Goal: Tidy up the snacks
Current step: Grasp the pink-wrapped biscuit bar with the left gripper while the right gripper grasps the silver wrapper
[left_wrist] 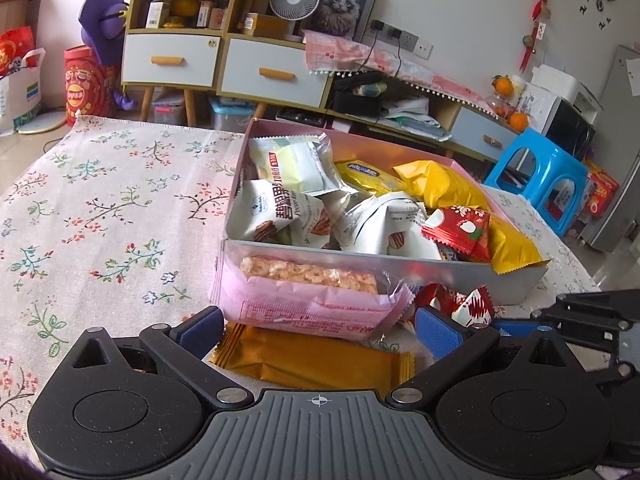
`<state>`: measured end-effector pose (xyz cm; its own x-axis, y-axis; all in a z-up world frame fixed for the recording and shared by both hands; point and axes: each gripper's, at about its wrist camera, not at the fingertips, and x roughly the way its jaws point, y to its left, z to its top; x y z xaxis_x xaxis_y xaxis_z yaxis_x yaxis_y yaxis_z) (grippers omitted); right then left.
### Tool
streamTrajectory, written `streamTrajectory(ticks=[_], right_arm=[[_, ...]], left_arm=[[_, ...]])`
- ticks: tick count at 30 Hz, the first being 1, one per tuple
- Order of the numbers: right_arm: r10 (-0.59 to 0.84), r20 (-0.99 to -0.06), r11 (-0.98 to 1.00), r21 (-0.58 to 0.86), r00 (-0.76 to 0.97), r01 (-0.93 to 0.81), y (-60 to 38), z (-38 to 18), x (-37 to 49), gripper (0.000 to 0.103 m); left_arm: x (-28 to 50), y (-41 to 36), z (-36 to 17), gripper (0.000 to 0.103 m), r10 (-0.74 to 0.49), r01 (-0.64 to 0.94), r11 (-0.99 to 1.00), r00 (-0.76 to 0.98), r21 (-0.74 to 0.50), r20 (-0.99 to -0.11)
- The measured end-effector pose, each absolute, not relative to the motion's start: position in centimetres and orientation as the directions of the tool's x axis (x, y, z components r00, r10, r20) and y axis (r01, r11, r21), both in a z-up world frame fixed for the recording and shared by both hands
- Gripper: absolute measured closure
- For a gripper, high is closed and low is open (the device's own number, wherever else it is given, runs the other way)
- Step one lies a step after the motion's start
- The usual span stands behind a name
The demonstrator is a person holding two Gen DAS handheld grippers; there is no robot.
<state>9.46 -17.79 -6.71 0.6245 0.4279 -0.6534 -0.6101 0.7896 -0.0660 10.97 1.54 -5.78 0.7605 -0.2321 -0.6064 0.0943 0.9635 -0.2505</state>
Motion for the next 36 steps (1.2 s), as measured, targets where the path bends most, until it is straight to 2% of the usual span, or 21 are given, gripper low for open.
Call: streamTrajectory(ticks=[1, 3, 7, 8, 12, 16, 18, 23, 25, 27, 28, 36], right_arm=[[0.432, -0.653, 0.787, -0.064, 0.622, -0.613, -17.9, -6.7, 9.3, 0.08], [0.437, -0.651, 0.783, -0.064, 0.62, -0.618, -17.9, -6.6, 9.2, 0.087], [0.448, -0.645, 0.783, -0.051, 0.619, -0.62, -18.1, -6.3, 9.0, 0.091], [0.45, -0.643, 0.782, -0.05, 0.619, -0.621, -18.2, -6.2, 8.9, 0.095], [0.455, -0.649, 0.782, -0.036, 0.61, -0.622, -18.5, -6.1, 8.8, 0.096], [0.445, -0.667, 0.79, -0.022, 0.598, -0.613, -18.6, -6.6, 8.6, 0.092], [0.442, -0.679, 0.791, -0.014, 0.587, -0.612, -18.6, -7.0, 8.6, 0.08], [0.446, -0.675, 0.773, -0.041, 0.588, -0.633, -18.3, -7.2, 8.0, 0.079], [0.444, -0.673, 0.768, -0.054, 0.591, -0.638, -18.3, -7.2, 7.7, 0.084], [0.444, -0.671, 0.762, -0.067, 0.594, -0.645, -18.2, -7.1, 7.5, 0.101], [0.444, -0.668, 0.761, -0.07, 0.597, -0.645, -18.2, -7.1, 7.3, 0.103], [0.459, -0.639, 0.763, -0.072, 0.618, -0.642, -18.7, -6.2, 6.5, 0.103]], left_arm=[[11.1, 1.4, -5.7, 0.001, -0.227, 0.091, 0.965, 0.762, -0.248, -0.606], [11.3, 1.4, -5.7, 0.001, -0.218, 0.081, 0.966, 0.765, -0.246, -0.606], [11.6, 1.6, -5.7, 0.003, -0.2, 0.064, 0.969, 0.774, -0.241, -0.601], [11.6, 1.6, -5.7, 0.003, -0.196, 0.062, 0.969, 0.776, -0.237, -0.6], [11.5, 1.7, -5.6, 0.008, -0.192, 0.073, 0.973, 0.777, -0.218, -0.6], [11.2, 1.4, -5.4, 0.016, -0.195, 0.094, 0.976, 0.778, -0.196, -0.597], [11.1, 1.4, -5.3, 0.02, -0.199, 0.101, 0.976, 0.777, -0.194, -0.598], [10.7, 1.6, -4.9, 0.026, -0.196, 0.117, 0.978, 0.782, -0.17, -0.592], [10.4, 1.7, -4.7, 0.027, -0.188, 0.12, 0.981, 0.787, -0.154, -0.588], [10.1, 1.9, -4.6, 0.027, -0.188, 0.121, 0.981, 0.789, -0.151, -0.585], [10.0, 2.0, -4.5, 0.027, -0.191, 0.123, 0.98, 0.788, -0.154, -0.585], [9.2, 2.6, -4.1, 0.027, -0.203, 0.13, 0.978, 0.788, -0.165, -0.582]])
